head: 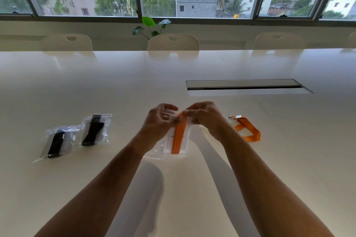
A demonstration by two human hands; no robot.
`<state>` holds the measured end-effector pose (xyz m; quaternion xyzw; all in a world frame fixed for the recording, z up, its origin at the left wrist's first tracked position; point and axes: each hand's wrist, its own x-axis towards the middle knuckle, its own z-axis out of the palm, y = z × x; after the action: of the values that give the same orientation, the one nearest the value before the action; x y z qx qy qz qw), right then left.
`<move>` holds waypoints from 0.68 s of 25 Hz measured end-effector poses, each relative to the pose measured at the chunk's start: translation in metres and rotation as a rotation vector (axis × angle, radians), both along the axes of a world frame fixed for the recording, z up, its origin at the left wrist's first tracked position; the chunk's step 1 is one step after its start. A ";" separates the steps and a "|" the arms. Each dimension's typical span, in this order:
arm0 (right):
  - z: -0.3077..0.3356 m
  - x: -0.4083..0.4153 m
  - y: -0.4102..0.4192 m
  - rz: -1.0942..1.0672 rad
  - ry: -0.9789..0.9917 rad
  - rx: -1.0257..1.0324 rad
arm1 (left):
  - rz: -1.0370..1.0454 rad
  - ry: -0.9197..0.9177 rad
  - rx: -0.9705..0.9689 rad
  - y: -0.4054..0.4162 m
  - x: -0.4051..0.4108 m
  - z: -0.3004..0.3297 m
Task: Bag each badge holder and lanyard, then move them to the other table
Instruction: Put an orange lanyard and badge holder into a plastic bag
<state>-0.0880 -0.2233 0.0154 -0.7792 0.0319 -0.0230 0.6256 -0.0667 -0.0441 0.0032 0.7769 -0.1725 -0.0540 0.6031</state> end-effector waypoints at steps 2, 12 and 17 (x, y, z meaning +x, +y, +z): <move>-0.002 0.001 0.001 -0.015 -0.034 0.025 | 0.034 0.006 -0.026 -0.003 0.000 -0.001; -0.036 -0.017 -0.005 0.105 0.079 0.270 | 0.156 0.191 -0.433 -0.003 0.009 0.003; -0.040 -0.021 -0.004 0.107 0.018 0.257 | 0.186 0.218 -0.475 -0.005 0.011 0.003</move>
<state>-0.1089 -0.2274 -0.0246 -0.6934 -0.0012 0.0216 0.7202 -0.0559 -0.0491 0.0060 0.6160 -0.0425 -0.0397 0.7856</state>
